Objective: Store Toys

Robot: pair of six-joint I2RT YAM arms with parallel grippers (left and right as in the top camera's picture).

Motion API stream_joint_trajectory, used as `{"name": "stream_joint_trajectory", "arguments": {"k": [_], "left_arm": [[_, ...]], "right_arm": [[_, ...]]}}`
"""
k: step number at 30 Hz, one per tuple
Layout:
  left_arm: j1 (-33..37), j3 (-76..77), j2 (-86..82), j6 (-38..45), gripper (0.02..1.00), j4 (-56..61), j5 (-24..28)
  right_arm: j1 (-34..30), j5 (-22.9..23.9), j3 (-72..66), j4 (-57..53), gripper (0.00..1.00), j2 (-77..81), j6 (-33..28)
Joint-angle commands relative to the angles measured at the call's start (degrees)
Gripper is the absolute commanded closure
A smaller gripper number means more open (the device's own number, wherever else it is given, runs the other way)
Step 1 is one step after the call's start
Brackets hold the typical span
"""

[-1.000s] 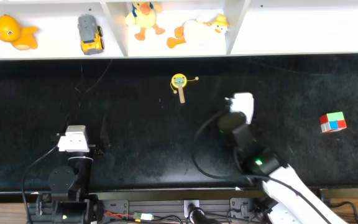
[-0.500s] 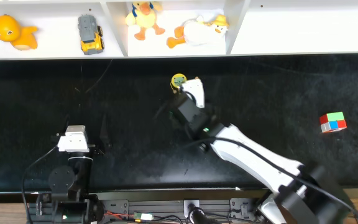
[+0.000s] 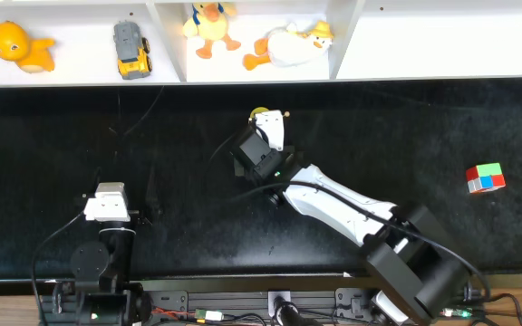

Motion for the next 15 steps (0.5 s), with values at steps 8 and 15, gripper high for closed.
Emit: {"name": "stream_joint_trajectory", "arguments": {"k": [8, 15], "left_arm": [[0.33, -0.13, -0.57, 1.09, 0.020, -0.15, -0.42], [0.33, -0.13, -0.57, 1.09, 0.023, -0.15, -0.42]], "right_arm": [[-1.57, -1.29, 1.68, 3.13, 0.005, 4.15, -4.04], [-3.76, -2.75, 1.84, 2.73, 0.248, 4.15, -6.97]]}}
